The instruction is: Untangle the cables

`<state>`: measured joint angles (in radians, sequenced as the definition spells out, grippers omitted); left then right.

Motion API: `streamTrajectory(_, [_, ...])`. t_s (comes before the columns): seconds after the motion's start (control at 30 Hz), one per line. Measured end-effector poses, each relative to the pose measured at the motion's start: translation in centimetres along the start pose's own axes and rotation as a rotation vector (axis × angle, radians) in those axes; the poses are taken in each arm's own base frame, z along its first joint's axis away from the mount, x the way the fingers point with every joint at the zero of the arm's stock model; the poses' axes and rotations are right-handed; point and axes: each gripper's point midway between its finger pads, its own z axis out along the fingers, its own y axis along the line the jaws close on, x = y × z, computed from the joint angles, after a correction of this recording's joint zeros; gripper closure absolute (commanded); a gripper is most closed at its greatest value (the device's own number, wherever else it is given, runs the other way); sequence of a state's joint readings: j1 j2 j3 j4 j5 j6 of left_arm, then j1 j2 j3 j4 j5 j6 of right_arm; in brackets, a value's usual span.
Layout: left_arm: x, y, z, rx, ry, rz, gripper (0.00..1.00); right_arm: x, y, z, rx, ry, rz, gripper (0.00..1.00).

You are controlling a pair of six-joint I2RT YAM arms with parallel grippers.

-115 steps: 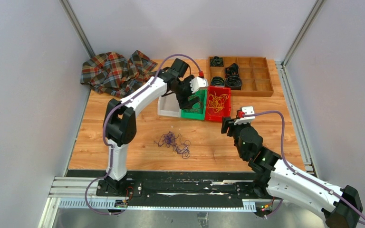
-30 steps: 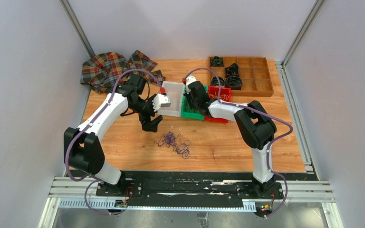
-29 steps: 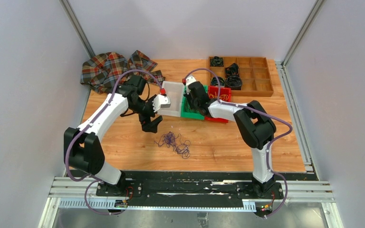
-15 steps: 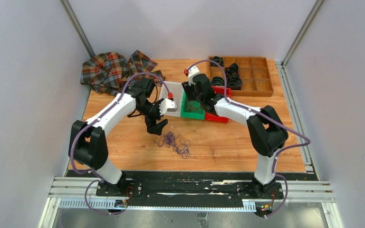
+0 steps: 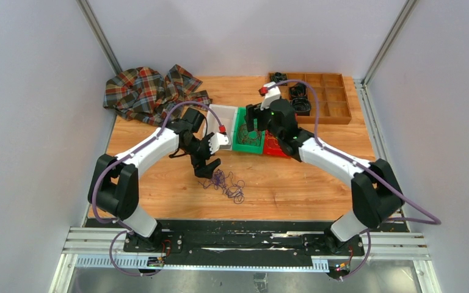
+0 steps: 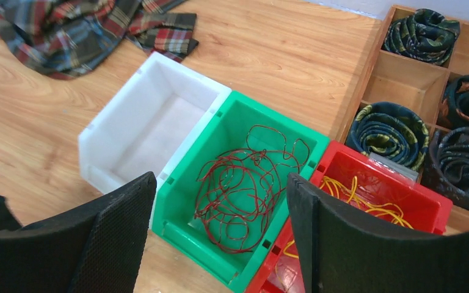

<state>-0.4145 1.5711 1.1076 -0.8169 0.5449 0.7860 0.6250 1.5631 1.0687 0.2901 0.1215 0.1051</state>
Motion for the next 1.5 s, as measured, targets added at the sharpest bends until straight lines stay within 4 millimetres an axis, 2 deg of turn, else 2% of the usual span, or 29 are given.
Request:
streamTrajectory(0.07, [-0.2, -0.1, 0.2, 0.001, -0.003, 0.003, 0.23, -0.8, -0.2, -1.1, -0.018, -0.028, 0.057, 0.22])
streamTrajectory(0.17, [-0.4, -0.2, 0.5, 0.001, -0.007, 0.011, 0.25, -1.1, -0.4, -2.5, -0.025, -0.052, 0.129, 0.21])
streamTrajectory(0.33, [-0.9, 0.0, 0.6, -0.005, -0.028, 0.022, 0.23, 1.0, -1.1, -3.9, 0.008, -0.006, 0.221, 0.21])
streamTrajectory(0.43, [-1.2, -0.1, 0.7, -0.002, -0.037, 0.026, 0.19, 2.2, -0.5, -4.5, -0.03, 0.042, 0.227, 0.23])
streamTrajectory(0.53, [-1.3, -0.2, 0.8, 0.005, -0.043, 0.025, 0.1, 4.0, 1.7, -5.8, -0.094, 0.094, 0.193, 0.28])
streamTrajectory(0.63, [-1.4, -0.2, 0.7, 0.001, -0.044, 0.025, 0.03, 6.7, 5.9, -7.7, -0.213, 0.158, 0.133, 0.31])
streamTrajectory(0.7, [-1.5, -0.2, 0.4, -0.012, -0.047, 0.03, 0.0, 9.7, 8.5, -9.0, -0.299, 0.225, 0.096, 0.33])
streamTrajectory(0.77, [-1.9, -0.1, -0.3, -0.035, -0.053, 0.04, 0.02, 13.0, 9.5, -9.9, -0.342, 0.306, 0.071, 0.34])
streamTrajectory(0.87, [-2.8, 0.4, -1.8, -0.091, -0.065, 0.052, 0.02, 17.5, 9.8, -10.8, -0.365, 0.422, 0.052, 0.35])
streamTrajectory(0.93, [-3.6, 1.0, -3.1, -0.142, -0.071, 0.054, 0.02, 19.2, 9.8, -11.3, -0.376, 0.465, 0.049, 0.38])
streamTrajectory(1.07, [-4.7, 2.3, -5.5, -0.258, -0.071, 0.049, 0.02, 19.9, 10.3, -11.7, -0.411, 0.483, 0.052, 0.44])
streamTrajectory(1.2, [-4.4, 3.2, -7.5, -0.371, -0.045, 0.023, 0.02, 19.8, 11.0, -11.4, -0.449, 0.472, 0.057, 0.49])
streamTrajectory(1.3, [-4.0, 3.9, -8.9, -0.453, -0.026, -0.008, 0.02, 20.8, 11.3, -11.2, -0.463, 0.495, 0.059, 0.54])
streamTrajectory(1.4, [-3.7, 4.7, -9.8, -0.508, -0.012, -0.035, 0.02, 22.0, 11.4, -11.0, -0.47, 0.531, 0.057, 0.71])
streamTrajectory(1.5, [-3.6, 5.4, -10.9, -0.549, -0.012, -0.061, 0.02, 22.1, 11.6, -10.8, -0.479, 0.536, 0.052, 0.86])
